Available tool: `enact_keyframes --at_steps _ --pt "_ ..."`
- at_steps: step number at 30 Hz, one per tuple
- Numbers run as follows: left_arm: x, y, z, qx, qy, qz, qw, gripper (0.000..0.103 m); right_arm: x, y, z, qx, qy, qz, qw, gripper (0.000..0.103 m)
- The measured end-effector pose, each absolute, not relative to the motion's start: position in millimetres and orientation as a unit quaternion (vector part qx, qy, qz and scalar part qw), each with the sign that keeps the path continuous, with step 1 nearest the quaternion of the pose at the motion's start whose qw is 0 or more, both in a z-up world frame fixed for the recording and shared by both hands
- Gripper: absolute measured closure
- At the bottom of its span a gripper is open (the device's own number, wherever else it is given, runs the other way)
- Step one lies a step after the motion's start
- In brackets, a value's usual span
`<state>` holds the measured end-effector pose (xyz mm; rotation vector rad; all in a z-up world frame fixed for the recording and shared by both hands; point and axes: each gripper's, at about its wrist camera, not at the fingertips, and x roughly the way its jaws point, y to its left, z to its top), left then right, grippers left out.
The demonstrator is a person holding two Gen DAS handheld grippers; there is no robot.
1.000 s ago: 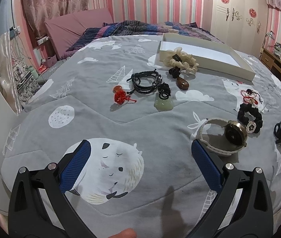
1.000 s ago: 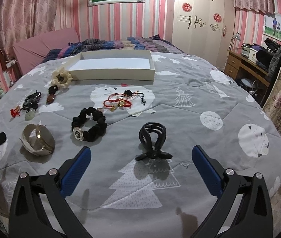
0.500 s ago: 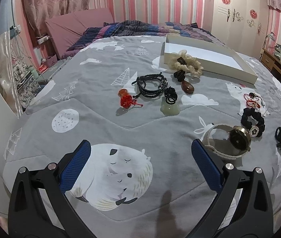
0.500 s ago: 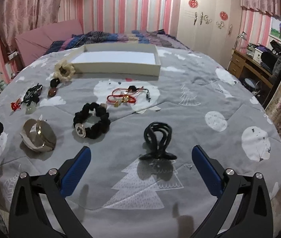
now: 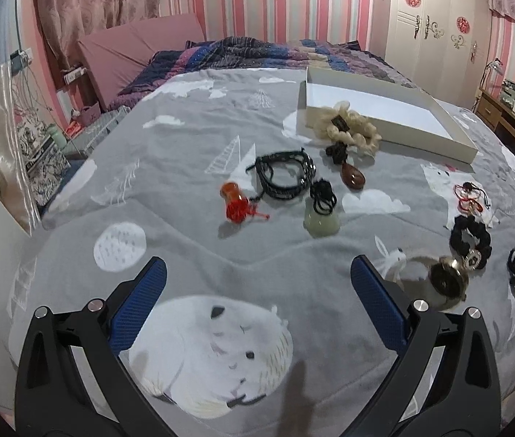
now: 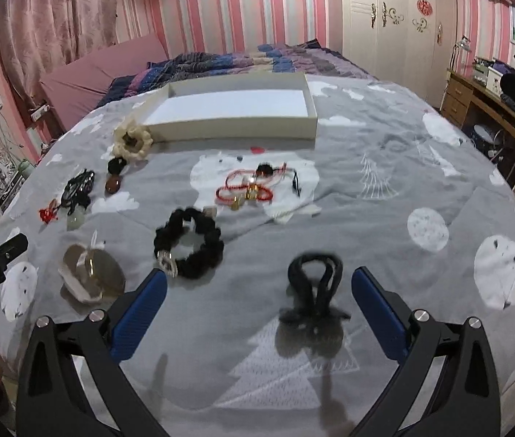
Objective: Organize jewelry
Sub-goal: 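Grasp the silver charm on black cord with the right tool while the left tool grasps the orange gourd pendant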
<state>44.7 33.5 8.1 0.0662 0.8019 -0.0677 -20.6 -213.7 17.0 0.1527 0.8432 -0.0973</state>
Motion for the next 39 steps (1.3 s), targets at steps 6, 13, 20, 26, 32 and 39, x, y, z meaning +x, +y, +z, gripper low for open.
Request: enact_keyframes --at_steps 6,13,20,26,32,39 --pt "60 39 13 0.027 0.391 -0.033 0.919 0.003 1 -215 29 0.061 0.404 -0.053 0.911 0.002" --pt "83 47 6 0.021 0.4 -0.02 0.916 0.003 34 -215 36 0.052 0.409 -0.049 0.91 0.002" --pt "108 53 -1 0.02 0.41 -0.013 0.912 0.004 61 -212 34 0.038 0.412 -0.052 0.909 0.007" --pt "125 56 -8 0.014 0.423 -0.016 0.906 0.009 82 -209 24 0.034 0.426 -0.042 0.903 0.021" --pt "133 51 -22 0.035 0.436 -0.012 0.899 0.016 102 -211 13 0.041 0.44 -0.043 0.896 0.027" --pt "146 57 -33 0.018 0.452 -0.013 0.892 0.021 124 -212 2 0.045 0.459 -0.042 0.886 0.052"
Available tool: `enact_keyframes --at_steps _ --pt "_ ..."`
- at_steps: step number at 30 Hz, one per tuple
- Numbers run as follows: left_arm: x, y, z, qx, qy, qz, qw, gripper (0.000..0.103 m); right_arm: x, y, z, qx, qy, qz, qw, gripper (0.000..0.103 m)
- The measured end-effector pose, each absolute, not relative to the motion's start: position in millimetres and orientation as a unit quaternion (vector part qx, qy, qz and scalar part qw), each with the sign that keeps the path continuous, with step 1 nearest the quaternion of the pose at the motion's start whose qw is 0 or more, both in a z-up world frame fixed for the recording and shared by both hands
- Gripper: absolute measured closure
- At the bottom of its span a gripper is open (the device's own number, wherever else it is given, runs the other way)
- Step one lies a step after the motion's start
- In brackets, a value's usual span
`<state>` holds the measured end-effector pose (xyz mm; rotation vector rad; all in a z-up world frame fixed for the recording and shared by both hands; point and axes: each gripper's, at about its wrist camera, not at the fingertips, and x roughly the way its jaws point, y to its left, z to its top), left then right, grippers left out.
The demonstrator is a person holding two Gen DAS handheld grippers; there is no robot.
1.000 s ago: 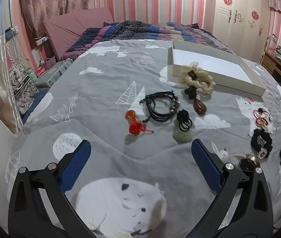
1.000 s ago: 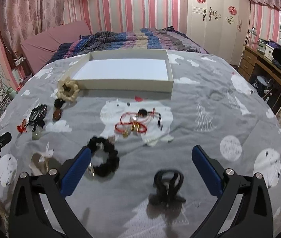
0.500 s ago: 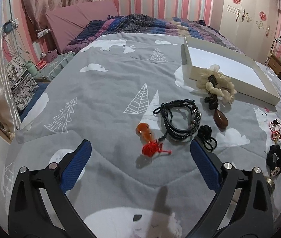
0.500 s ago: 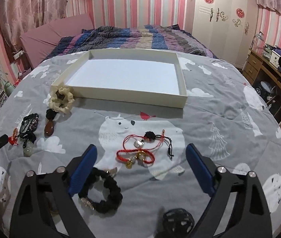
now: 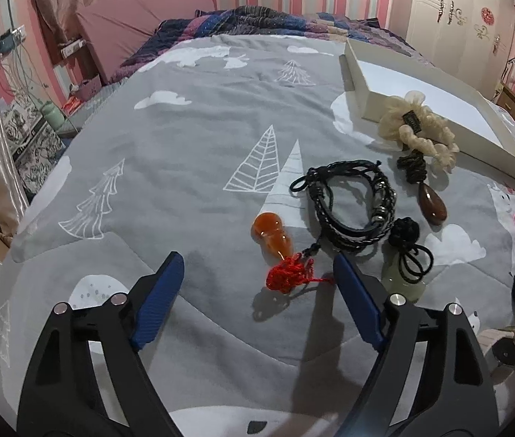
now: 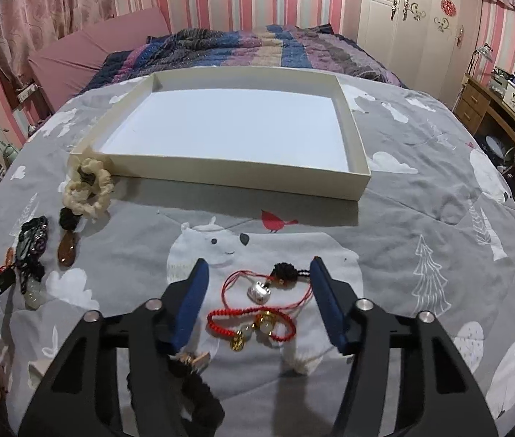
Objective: Organize jewelry
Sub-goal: 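Grasp the silver charm on black cord with the right tool while the left tool grasps the orange gourd pendant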
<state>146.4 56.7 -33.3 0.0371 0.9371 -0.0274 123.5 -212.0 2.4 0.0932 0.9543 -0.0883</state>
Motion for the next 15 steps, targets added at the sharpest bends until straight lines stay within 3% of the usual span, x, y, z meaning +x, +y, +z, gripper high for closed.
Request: enact_keyframes --at_steps 3,11,15 --pt "148 59 -35 0.014 0.454 -0.014 0.891 0.023 130 -213 -1 0.048 0.465 -0.042 0.883 0.061" --pt "149 56 -36 0.016 0.453 -0.014 0.891 0.023 138 -224 -12 0.061 0.476 -0.058 0.875 0.066" --pt "150 55 -37 0.015 0.452 -0.013 0.892 0.024 141 -228 -16 0.07 0.483 -0.055 0.871 0.076"
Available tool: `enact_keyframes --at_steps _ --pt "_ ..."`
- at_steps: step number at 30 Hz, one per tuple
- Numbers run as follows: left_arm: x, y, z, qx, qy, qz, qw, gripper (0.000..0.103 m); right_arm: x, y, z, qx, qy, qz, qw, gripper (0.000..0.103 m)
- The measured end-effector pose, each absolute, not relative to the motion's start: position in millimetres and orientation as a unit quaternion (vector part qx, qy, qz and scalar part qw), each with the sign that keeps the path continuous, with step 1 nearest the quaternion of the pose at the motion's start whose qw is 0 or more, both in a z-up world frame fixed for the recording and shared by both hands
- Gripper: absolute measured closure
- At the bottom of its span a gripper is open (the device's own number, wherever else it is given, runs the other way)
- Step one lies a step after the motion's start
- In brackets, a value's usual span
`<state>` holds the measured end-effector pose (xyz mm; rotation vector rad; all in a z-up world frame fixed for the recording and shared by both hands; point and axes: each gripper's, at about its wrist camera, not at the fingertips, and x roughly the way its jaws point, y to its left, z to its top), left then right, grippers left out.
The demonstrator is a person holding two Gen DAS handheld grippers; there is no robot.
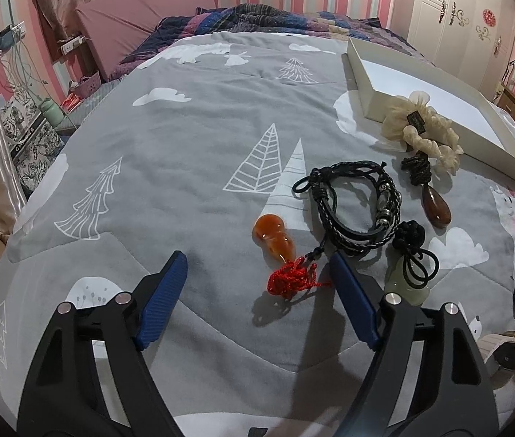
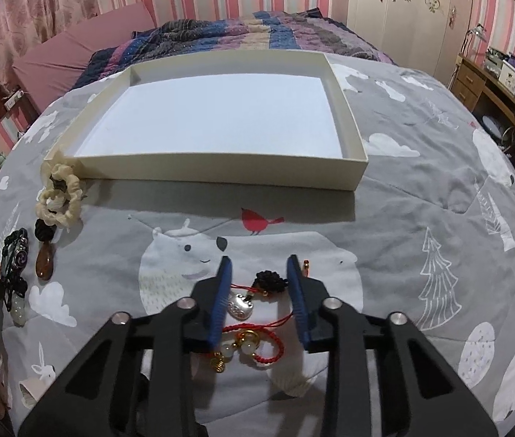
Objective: Organize jewelry
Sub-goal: 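Grasp the silver charm on black cord with the right tool while the left tool grasps the orange gourd pendant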
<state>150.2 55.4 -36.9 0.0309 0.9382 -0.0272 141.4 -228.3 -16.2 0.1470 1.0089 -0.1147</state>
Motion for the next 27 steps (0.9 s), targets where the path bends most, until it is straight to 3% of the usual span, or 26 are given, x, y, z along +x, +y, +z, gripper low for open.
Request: enact_keyframes --at_steps 6,15,17,22,27 --pt "151.1 56.1 -37.0 0.018 0.452 -0.013 0.892 0.027 142.8 -231.7 -19.8 0.078 0.486 -0.061 0.869 0.085" --pt "151.5 54.8 -36.6 0.02 0.452 -0.015 0.892 0.033 142.2 -229.8 -20.9 0.074 0.485 -0.058 0.869 0.089" --pt "152.3 52.5 -36.0 0.023 0.451 -0.017 0.892 0.039 142.0 -229.6 -21.1 0.073 0.485 -0.057 0.869 0.089" --pt "150.9 53.1 -34.6 0.018 0.447 -0.012 0.894 0.071 142.2 -230.1 -20.8 0.077 0.485 -0.053 0.87 0.09" --pt "150.8 54.3 -33.5 0.014 0.452 -0.008 0.892 0.093 140.5 -227.8 -20.0 0.078 0.484 -0.047 0.87 0.091"
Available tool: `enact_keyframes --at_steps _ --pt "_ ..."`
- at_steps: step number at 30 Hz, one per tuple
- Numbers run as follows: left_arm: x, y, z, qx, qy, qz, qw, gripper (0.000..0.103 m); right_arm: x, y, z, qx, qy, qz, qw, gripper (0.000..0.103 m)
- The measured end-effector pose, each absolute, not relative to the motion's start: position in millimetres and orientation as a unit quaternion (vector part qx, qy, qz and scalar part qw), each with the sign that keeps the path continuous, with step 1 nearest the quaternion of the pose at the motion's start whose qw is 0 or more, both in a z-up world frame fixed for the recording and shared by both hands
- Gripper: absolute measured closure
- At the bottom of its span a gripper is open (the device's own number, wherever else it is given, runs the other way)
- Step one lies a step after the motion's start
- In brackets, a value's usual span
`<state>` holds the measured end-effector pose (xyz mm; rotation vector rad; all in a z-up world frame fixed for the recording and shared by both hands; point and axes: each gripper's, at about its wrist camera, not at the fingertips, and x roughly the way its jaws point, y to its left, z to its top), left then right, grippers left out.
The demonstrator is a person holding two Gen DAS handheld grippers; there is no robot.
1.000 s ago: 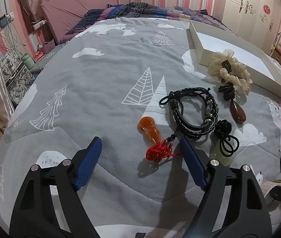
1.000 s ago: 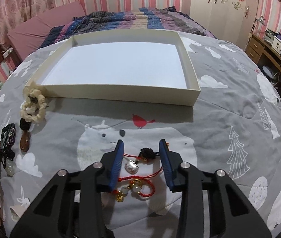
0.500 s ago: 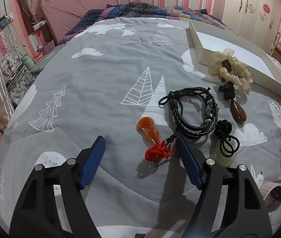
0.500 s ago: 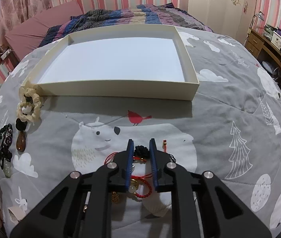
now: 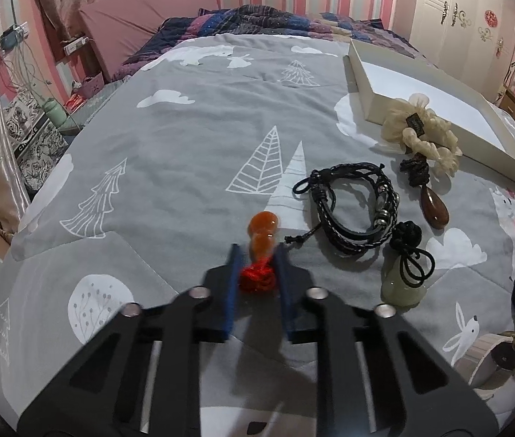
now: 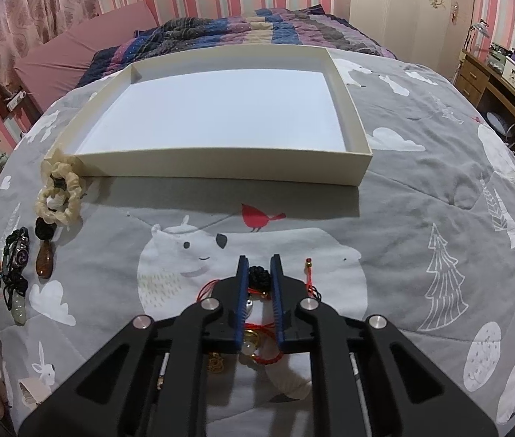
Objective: Organize jewelry
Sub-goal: 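Grasp the silver charm on black cord with the right tool while the left tool grasps the orange gourd pendant, then carry the silver charm with the right tool while the left tool carries the gourd pendant into the white tray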
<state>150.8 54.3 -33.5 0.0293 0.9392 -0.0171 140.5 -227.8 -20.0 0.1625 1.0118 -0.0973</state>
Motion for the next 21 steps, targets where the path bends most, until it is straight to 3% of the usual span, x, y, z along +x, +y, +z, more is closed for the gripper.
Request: enact_keyframes --at_steps 5,14,21 --pt "152 57 -27 0.012 0.451 -0.004 0.892 0.093 139 -231 -14 0.093 0.479 -0.038 0.872 0.092" --pt "162 43 31 0.016 0.403 -0.049 0.914 0.093 145 -245 24 0.114 0.443 -0.023 0.889 0.092" --pt "208 0 68 0.035 0.395 -0.125 0.91 0.093 169 -257 48 0.107 0.424 -0.006 0.899 0.092"
